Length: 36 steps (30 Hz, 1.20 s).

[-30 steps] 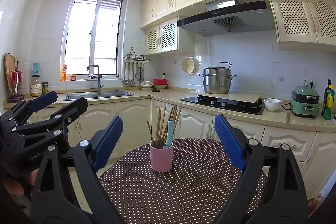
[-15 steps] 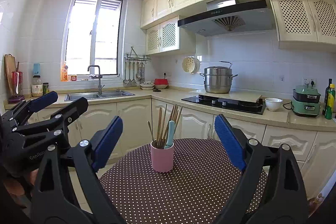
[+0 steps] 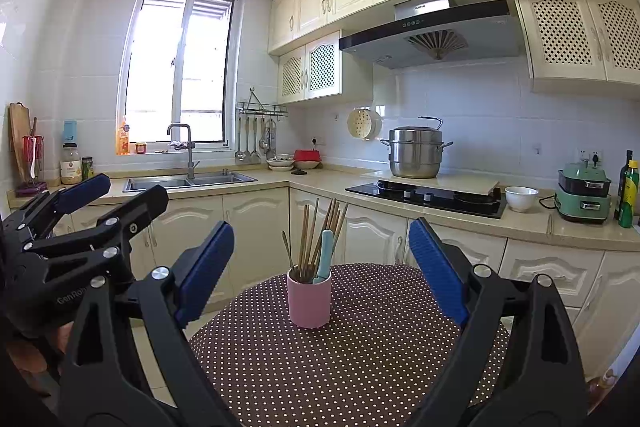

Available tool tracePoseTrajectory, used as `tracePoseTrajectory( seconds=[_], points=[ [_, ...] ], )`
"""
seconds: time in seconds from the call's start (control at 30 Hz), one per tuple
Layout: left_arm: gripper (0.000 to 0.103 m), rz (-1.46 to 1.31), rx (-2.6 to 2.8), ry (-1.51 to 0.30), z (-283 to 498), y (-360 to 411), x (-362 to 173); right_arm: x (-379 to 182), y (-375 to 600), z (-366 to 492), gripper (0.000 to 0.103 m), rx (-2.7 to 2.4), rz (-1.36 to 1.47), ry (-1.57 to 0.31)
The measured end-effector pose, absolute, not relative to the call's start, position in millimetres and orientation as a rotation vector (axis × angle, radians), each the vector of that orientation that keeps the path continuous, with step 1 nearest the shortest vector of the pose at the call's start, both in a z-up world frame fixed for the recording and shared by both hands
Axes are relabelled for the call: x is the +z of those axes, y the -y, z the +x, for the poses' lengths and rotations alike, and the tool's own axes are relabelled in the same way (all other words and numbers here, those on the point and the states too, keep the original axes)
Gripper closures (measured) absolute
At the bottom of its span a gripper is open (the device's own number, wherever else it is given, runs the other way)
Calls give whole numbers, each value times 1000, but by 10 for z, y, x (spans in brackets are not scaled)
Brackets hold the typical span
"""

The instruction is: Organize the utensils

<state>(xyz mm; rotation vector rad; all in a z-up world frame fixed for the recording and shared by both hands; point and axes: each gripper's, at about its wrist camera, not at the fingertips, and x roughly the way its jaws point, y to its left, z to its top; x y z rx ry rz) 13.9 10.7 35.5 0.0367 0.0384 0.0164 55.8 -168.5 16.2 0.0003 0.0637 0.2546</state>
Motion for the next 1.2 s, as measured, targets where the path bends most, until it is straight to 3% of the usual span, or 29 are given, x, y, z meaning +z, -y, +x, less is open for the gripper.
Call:
tracePoseTrajectory(
  seconds=[1.2],
  points=[
    [19, 56, 41, -113, 830, -65, 151, -35, 1735, 1186, 14, 260, 21, -123]
  ],
)
